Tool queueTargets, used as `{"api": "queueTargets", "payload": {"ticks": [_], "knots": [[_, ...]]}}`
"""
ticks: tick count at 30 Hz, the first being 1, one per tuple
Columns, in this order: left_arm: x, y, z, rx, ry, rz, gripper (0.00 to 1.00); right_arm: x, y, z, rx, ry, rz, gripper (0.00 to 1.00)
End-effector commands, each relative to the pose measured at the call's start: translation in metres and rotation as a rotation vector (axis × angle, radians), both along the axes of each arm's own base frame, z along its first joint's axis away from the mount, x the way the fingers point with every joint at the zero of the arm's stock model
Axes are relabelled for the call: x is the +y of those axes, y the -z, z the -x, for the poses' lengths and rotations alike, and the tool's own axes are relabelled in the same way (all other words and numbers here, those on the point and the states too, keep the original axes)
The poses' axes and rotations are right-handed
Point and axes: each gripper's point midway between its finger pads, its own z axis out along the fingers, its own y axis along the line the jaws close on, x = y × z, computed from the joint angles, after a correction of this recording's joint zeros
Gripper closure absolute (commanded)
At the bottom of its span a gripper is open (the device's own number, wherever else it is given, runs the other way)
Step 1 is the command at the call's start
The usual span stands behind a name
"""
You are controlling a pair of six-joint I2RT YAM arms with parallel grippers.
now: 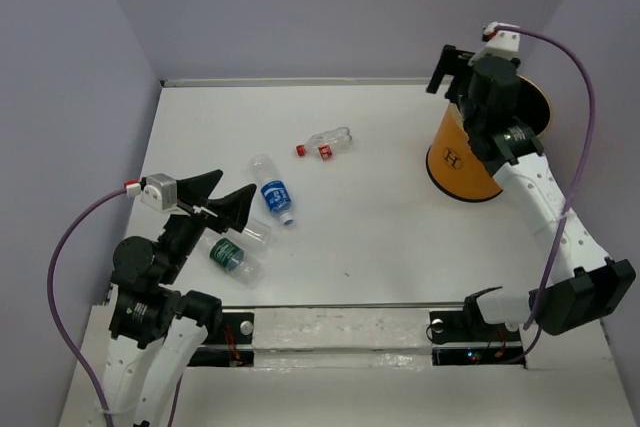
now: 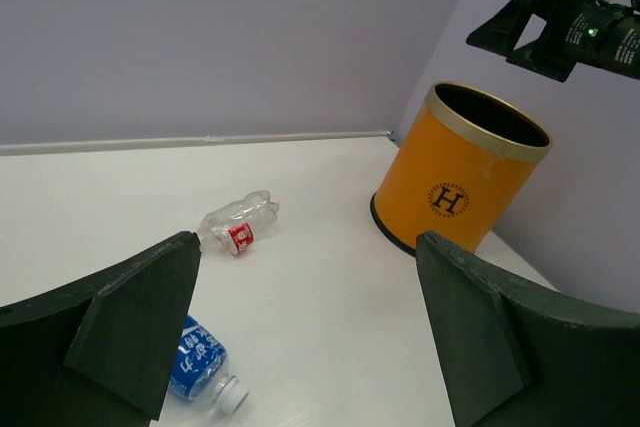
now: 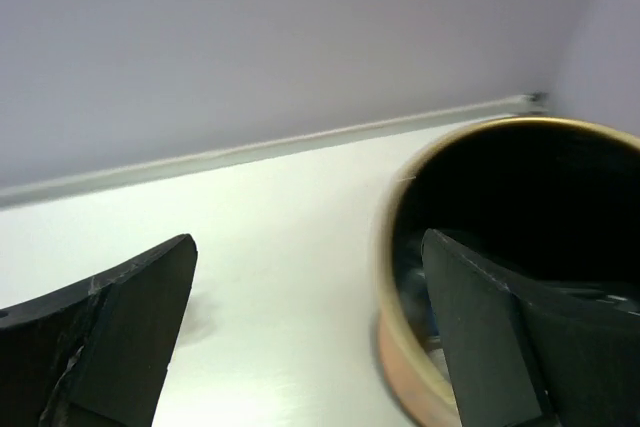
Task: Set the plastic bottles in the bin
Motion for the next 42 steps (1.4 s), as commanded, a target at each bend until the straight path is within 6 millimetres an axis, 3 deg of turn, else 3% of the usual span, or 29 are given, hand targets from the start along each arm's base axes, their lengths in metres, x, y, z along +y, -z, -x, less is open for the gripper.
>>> {"api": "queueTargets", "payload": {"ticks": [1, 3, 4, 5, 7, 8, 10, 11, 12, 13, 14, 15, 16, 17, 18, 19, 21, 22, 24, 25, 28, 29, 31, 32, 34, 36, 40, 41, 42], "knots": [[0.007, -0.019, 0.000, -0.045, -0.035, 0.017, 0.01, 0.154, 0.032, 0.031, 0.062, -0.460, -0.012, 0.01], [0.012, -0.019, -0.005, -0.037, -0.070, 0.025, 0.01, 0.197, 0.061, 0.043, 0.112, -0.557, -0.011, 0.03], [0.019, -0.012, -0.010, -0.003, -0.116, 0.026, 0.01, 0.223, 0.085, 0.045, 0.167, -0.614, 0.003, 0.03], [0.025, -0.011, -0.013, 0.008, -0.150, 0.030, 0.01, 0.253, 0.096, 0.059, 0.193, -0.684, 0.010, 0.04], [0.037, -0.007, -0.018, 0.043, -0.221, 0.045, 0.01, 0.287, 0.107, 0.065, 0.216, -0.744, -0.003, 0.04], [0.051, -0.006, -0.022, 0.055, -0.304, 0.066, 0.01, 0.316, 0.121, 0.071, 0.248, -0.792, -0.006, 0.04], [0.065, -0.008, -0.022, 0.063, -0.374, 0.088, 0.01, 0.342, 0.129, 0.071, 0.258, -0.831, -0.013, 0.04], [0.074, -0.006, -0.022, 0.073, -0.421, 0.100, 0.01, 0.360, 0.153, 0.068, 0.308, -0.855, -0.002, 0.04], [0.078, -0.008, -0.021, 0.072, -0.442, 0.107, 0.01, 0.377, 0.159, 0.074, 0.320, -0.886, 0.006, 0.03], [0.084, -0.008, -0.021, 0.076, -0.475, 0.118, 0.01, 0.393, 0.145, 0.070, 0.292, -0.905, -0.007, 0.02], [0.087, -0.008, -0.020, 0.076, -0.486, 0.125, 0.01, 0.400, 0.150, 0.065, 0.303, -0.905, -0.002, 0.02], [0.088, -0.008, -0.020, 0.076, -0.494, 0.127, 0.01, 0.413, 0.184, 0.065, 0.375, -0.911, 0.033, 0.01], [0.090, -0.007, -0.020, 0.080, -0.503, 0.130, 0.01, 0.424, 0.174, 0.058, 0.355, -0.920, 0.017, 0.01], [0.090, -0.007, -0.021, 0.084, -0.506, 0.134, 0.01, 0.433, 0.183, 0.059, 0.375, -0.929, 0.019, 0.00], [0.090, -0.007, -0.021, 0.083, -0.506, 0.135, 0.01, 0.438, 0.192, 0.057, 0.392, -0.933, 0.025, 0.00], [0.090, -0.006, -0.021, 0.085, -0.505, 0.133, 0.01, 0.442, 0.217, 0.055, 0.445, -0.929, 0.040, 0.00], [0.090, -0.006, -0.021, 0.086, -0.505, 0.134, 0.01, 0.454, 0.224, 0.054, 0.454, -0.935, 0.039, 0.00], [0.089, -0.006, -0.021, 0.084, -0.503, 0.133, 0.01, 0.458, 0.246, 0.053, 0.490, -0.937, 0.054, 0.00], [0.088, -0.006, -0.021, 0.083, -0.494, 0.134, 0.01, 0.465, 0.251, 0.048, 0.495, -0.935, 0.054, 0.00], [0.086, -0.007, -0.021, 0.081, -0.485, 0.131, 0.01, 0.465, 0.274, 0.046, 0.536, -0.921, 0.080, 0.00], [0.085, -0.006, -0.021, 0.080, -0.477, 0.128, 0.01, 0.464, 0.287, 0.037, 0.547, -0.884, 0.119, 0.02], [0.083, -0.006, -0.020, 0.079, -0.469, 0.129, 0.01, 0.464, 0.301, 0.036, 0.566, -0.878, 0.130, 0.04], [0.082, -0.006, -0.021, 0.079, -0.463, 0.127, 0.01, 0.465, 0.305, 0.033, 0.563, -0.869, 0.140, 0.11], [0.082, -0.006, -0.021, 0.080, -0.461, 0.126, 0.01, 0.465, 0.308, 0.031, 0.565, -0.864, 0.148, 0.20], [0.081, -0.005, -0.021, 0.081, -0.457, 0.124, 0.01, 0.467, 0.300, 0.026, 0.540, -0.855, 0.149, 0.31], [0.080, -0.005, -0.022, 0.084, -0.452, 0.122, 0.01, 0.468, 0.286, 0.023, 0.511, -0.854, 0.149, 0.52], [0.078, -0.004, -0.023, 0.086, -0.447, 0.119, 0.01, 0.470, 0.244, 0.019, 0.431, -0.860, 0.116, 0.60], [0.078, -0.004, -0.023, 0.087, -0.445, 0.121, 0.01, 0.468, 0.214, 0.020, 0.382, -0.860, 0.092, 0.62], [0.078, -0.004, -0.023, 0.088, -0.445, 0.118, 0.01, 0.463, 0.206, 0.021, 0.370, -0.853, 0.090, 0.65]]}}
